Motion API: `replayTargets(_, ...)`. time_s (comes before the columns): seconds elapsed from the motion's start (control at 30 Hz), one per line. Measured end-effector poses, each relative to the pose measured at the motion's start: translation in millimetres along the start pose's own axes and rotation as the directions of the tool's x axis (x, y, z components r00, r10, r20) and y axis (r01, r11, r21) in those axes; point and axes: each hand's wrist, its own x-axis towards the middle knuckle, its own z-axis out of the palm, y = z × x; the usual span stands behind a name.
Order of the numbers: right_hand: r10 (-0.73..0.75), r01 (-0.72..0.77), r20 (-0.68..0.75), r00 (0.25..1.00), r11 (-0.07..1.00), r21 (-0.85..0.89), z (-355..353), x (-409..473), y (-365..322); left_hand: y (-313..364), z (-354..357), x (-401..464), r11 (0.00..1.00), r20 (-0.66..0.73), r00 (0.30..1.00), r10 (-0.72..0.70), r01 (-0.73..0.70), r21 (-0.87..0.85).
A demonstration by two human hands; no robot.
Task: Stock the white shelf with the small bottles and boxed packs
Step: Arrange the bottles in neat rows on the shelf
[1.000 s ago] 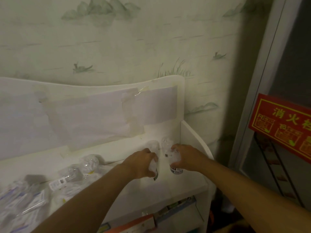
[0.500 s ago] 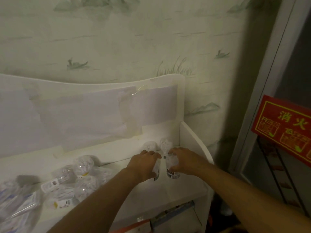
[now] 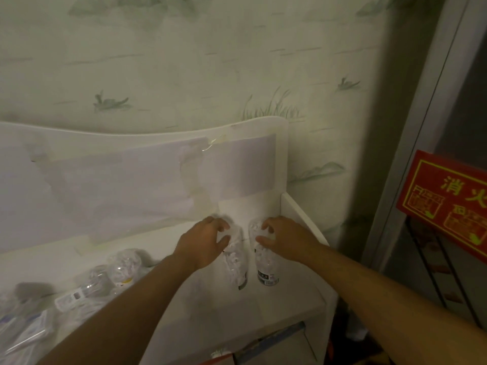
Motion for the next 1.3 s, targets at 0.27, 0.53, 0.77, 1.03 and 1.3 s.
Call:
replayTargets(0.27, 0.004, -0.004, -0.014, 1.0, 1.0, 0.011, 11, 26, 1, -1, 15, 15, 0.989, 0.14, 0.986, 0.087, -0.102, 0.11)
replayTargets(0.53, 0.034, -0.034, -0.017, 0.999, 0.998, 0.043, 26, 38, 5, -10, 13, 21, 0.987, 0.092, 0.996, 0.02, -0.035, 0.158)
replayTargets(0.77, 0.03, -0.028, -0.035, 0.999, 0.999, 0.043, 27, 41, 6, -13, 18, 23, 0.994, 0.081, 0.997, 0.016, -0.025, 0.11)
replayTargets(1.03, 0.04, -0.036, -0.09, 0.995, 0.998, 0.05, 33, 44, 7, -22, 22, 18, 0.992, 0.081, 0.995, 0.052, -0.06, 0.107)
replayTargets(1.3, 0.026, -0.025, -0.075, 0.997, 0.999, 0.023, 24, 31, 7, -11, 6, 3, 0.978, -0.078, 0.977, 0.198, -0.203, -0.058)
